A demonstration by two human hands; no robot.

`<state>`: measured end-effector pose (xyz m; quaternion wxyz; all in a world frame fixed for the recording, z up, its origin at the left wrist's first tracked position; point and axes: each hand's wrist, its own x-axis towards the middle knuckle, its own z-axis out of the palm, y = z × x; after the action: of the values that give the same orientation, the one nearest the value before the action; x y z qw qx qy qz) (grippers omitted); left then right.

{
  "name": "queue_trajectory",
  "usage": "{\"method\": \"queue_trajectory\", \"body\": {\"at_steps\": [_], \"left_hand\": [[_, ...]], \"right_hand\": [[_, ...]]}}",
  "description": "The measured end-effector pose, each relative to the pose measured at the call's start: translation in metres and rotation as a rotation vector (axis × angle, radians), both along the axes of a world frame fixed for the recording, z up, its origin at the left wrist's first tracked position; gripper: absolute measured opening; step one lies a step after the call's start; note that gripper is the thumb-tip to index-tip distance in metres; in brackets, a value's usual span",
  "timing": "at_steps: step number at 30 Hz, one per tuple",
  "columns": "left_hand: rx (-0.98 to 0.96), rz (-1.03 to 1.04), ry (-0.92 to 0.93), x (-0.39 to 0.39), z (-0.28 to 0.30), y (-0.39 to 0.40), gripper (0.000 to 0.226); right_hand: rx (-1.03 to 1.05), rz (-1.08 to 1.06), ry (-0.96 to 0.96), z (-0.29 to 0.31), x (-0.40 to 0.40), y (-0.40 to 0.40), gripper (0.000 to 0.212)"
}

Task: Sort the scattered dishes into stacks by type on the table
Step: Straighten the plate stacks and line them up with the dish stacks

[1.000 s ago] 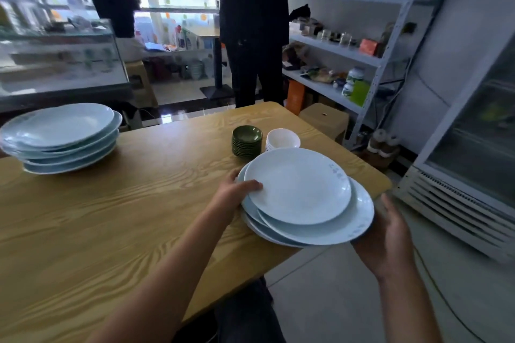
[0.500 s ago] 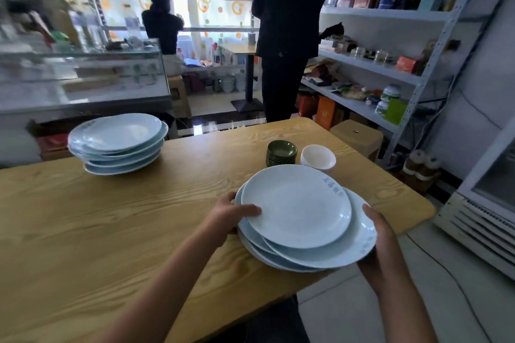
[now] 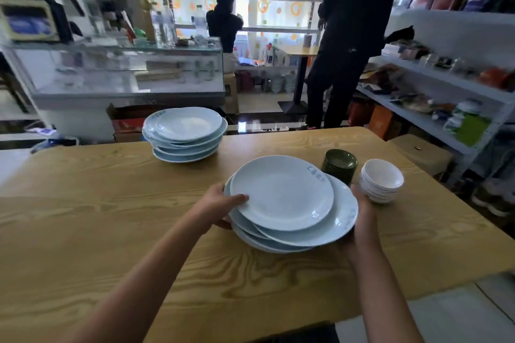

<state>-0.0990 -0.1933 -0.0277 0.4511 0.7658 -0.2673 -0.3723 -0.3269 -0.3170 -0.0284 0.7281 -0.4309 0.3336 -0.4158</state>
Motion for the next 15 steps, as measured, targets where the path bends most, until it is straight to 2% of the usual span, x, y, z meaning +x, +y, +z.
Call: {"method": "queue_trajectory", "body": {"at_steps": [2, 7, 11, 15], "left_hand": [[0.027, 0.053, 0.033, 0.004, 0.003, 0.005, 0.026], [0.010, 0.128, 0.193, 0.009, 0.001, 0.022, 0.037], [-0.126, 0.197, 0.311, -0.012, -0.013, 0.031, 0.043], [-0.230, 0.269, 0.394, -0.025, -0.021, 0.028, 0.037]], "right_hand": [[0.053, -0.020, -0.060, 0.000, 0.008, 0.003, 0.046], [0.224, -0.063, -0.234, -0.029, -0.006, 0.025, 0.058], [0.226, -0.027, -0.175, -0.049, -0.012, 0.064, 0.088], [0.101, -0.043, -0.111, -0.059, 0.003, 0.080, 0.068]]}}
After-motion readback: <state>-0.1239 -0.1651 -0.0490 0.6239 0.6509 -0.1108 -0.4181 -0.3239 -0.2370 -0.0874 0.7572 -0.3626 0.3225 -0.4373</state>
